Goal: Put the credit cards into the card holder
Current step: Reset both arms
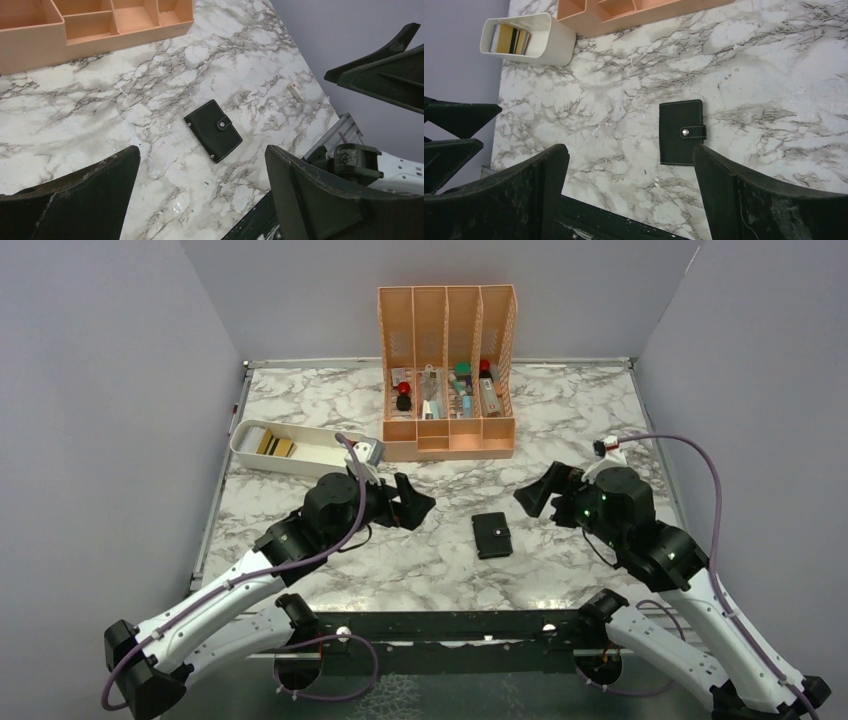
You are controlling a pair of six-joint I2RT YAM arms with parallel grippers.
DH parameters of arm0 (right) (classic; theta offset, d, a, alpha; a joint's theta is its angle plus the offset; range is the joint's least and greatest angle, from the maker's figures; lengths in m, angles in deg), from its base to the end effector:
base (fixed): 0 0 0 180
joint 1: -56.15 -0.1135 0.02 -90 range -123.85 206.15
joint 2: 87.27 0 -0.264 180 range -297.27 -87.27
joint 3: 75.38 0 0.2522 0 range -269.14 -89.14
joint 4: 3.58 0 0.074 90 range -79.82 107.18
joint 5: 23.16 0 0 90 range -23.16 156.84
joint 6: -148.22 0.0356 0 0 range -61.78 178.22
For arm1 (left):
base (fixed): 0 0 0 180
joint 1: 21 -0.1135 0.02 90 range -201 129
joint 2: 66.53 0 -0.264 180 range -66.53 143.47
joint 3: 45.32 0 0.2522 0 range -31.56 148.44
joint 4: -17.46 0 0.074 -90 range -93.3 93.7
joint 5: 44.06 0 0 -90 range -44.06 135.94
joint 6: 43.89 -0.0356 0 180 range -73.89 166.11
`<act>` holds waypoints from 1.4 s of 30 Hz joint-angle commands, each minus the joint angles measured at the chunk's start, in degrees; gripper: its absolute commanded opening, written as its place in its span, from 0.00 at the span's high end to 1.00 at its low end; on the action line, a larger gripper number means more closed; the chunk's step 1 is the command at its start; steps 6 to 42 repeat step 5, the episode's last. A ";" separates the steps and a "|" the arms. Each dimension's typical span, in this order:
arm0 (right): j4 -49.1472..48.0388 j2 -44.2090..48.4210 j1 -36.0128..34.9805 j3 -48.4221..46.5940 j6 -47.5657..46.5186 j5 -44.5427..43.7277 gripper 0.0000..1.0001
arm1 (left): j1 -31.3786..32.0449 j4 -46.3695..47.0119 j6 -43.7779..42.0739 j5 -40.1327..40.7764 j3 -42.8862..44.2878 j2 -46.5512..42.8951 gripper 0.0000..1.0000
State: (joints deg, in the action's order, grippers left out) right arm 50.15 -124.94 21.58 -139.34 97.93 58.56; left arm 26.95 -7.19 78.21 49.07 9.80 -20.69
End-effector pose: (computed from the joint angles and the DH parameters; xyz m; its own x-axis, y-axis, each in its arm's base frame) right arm 0.1133 0.0719 0.3362 -0.5834 0.3658 -0.7251 -0.1086 0.8497 0.5160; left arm 0.1291 -0.1402 0.3145 -0.5257 -0.2094 -0.8245 0.5039 0.7042 -0.5001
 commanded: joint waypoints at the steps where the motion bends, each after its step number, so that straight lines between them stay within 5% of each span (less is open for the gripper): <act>1: 0.23 1.88 -0.41 -0.36 0.10 -0.76 0.00 | -0.16 -0.36 1.09 2.03 -0.92 -1.85 0.01; 42: -0.43 2.65 -0.41 0.15 -0.24 0.46 0.00 | -0.16 -0.24 0.64 1.90 -0.84 -2.01 0.01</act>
